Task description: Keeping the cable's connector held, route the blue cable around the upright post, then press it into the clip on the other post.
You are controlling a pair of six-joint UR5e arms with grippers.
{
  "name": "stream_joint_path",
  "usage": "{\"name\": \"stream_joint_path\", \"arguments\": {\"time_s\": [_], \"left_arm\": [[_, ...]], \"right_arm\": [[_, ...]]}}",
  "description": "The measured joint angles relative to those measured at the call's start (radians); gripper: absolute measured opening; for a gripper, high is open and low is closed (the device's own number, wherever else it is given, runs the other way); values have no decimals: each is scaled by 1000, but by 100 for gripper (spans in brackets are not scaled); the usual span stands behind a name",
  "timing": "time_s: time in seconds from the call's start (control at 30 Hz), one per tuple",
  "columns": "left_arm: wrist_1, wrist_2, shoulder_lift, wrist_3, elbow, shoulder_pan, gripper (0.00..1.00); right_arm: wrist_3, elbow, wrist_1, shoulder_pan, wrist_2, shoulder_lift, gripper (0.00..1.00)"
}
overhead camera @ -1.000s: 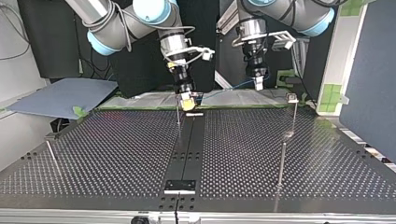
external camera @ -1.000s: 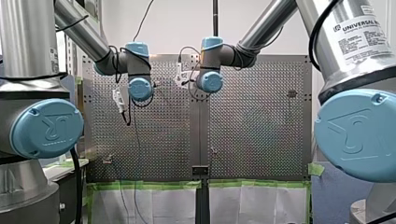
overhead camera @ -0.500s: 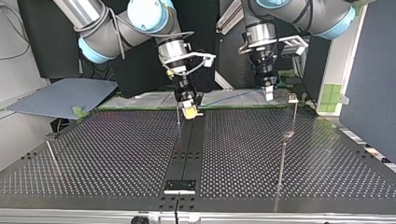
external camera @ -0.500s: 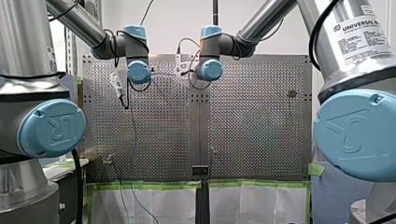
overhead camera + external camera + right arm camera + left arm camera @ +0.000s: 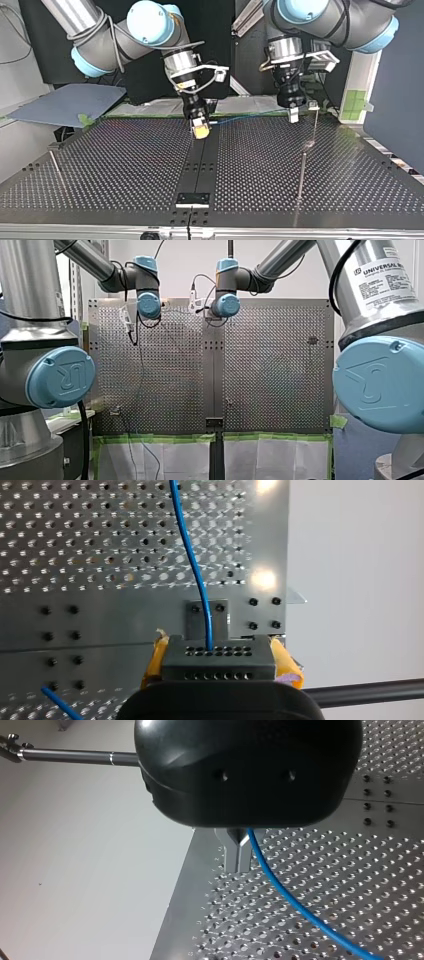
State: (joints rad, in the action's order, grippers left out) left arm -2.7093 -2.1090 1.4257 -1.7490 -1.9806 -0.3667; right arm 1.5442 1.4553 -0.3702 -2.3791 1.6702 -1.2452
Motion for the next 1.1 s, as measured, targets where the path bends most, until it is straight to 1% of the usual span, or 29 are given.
{"name": "stream_joint_path", "arguments": {"time_s": [0.07, 0.2, 0.37, 0.53, 0.7, 0.83, 0.9, 1.0, 1.1], "left_arm": [[-18, 7, 0, 0, 17, 6, 0], [-49, 14, -8, 2, 51, 17, 0], [-70, 18, -26, 1, 99, 32, 0], [-91, 35, -4, -1, 141, 49, 0], [-97, 47, 11, -9, 179, 69, 0], [-102, 64, 18, -16, 215, 97, 0], [-106, 76, 21, -18, 230, 112, 0], [-110, 104, 23, -20, 252, 140, 0], [-111, 135, 25, -21, 260, 172, 0]], "right_arm": [[6, -18, 12, 4, -7, 0, 0], [12, -53, 40, 9, -14, 0, 0], [20, -107, 71, 17, -22, 3, 0], [34, -159, 89, 25, -29, 14, 0], [38, -209, 116, 29, -37, 36, 0], [39, -252, 129, 30, -42, 53, 0], [39, -263, 131, 30, -43, 58, 0], [39, -276, 134, 28, -46, 63, 0], [39, -297, 141, 23, -54, 82, 0]]}}
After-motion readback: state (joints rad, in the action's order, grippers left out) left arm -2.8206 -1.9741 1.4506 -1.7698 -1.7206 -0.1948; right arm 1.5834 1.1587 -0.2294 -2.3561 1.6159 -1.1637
